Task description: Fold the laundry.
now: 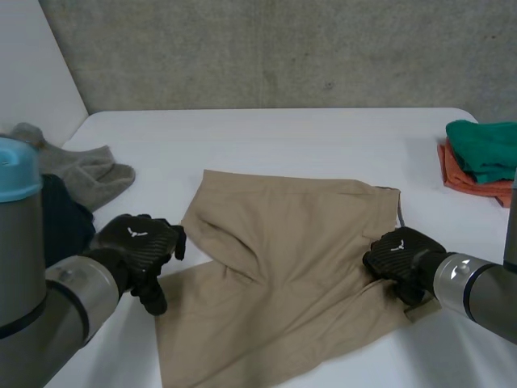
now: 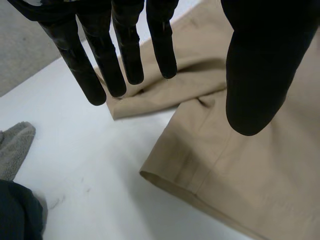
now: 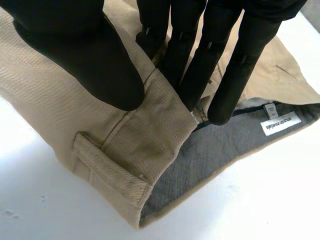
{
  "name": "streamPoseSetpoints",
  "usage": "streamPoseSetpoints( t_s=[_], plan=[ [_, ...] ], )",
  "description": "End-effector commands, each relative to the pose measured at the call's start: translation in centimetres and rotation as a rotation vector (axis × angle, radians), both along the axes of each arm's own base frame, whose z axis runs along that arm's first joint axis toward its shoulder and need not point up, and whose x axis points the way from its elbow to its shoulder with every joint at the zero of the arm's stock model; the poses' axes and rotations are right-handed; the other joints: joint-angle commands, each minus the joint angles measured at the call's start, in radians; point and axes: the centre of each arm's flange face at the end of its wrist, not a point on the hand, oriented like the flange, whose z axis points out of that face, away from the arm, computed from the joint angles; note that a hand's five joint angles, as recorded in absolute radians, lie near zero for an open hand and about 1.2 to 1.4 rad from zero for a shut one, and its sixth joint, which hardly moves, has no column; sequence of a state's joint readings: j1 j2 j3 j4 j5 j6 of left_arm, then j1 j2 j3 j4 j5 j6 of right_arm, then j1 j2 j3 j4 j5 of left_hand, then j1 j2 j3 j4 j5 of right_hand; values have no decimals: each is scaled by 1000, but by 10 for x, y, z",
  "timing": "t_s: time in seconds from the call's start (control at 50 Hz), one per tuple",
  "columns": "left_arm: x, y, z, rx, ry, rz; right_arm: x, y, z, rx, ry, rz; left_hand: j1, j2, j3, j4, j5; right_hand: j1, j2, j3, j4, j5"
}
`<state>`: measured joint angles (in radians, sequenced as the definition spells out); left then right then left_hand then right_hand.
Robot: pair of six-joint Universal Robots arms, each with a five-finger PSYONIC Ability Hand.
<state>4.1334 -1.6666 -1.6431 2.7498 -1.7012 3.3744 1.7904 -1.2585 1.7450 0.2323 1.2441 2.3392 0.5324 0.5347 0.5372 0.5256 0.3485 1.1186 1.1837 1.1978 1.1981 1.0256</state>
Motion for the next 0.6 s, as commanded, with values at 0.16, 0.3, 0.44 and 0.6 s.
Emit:
streamPoseSetpoints(
  t_s=[0.16, 0.3, 0.44, 0.6],
  plan=[
    [-10, -41, -45, -21, -17, -42, -1, -5, 1, -12, -61, -34, 101, 99, 96, 108, 110, 278, 213, 198, 198, 196],
    [-25, -73, -59, -105, 26, -180, -1, -4, -2, -14, -71, -39, 118, 116, 114, 125, 128, 278, 213, 198, 198, 196],
    [-37, -108, -69, -187, 53, -244, -1, -6, -5, -12, -79, -50, 259, 257, 254, 266, 269, 278, 213, 198, 198, 196],
    [-38, -141, -93, -205, -37, -257, 0, -4, -11, 4, -79, -46, 368, 366, 363, 375, 377, 278, 213, 198, 198, 196]
  ],
)
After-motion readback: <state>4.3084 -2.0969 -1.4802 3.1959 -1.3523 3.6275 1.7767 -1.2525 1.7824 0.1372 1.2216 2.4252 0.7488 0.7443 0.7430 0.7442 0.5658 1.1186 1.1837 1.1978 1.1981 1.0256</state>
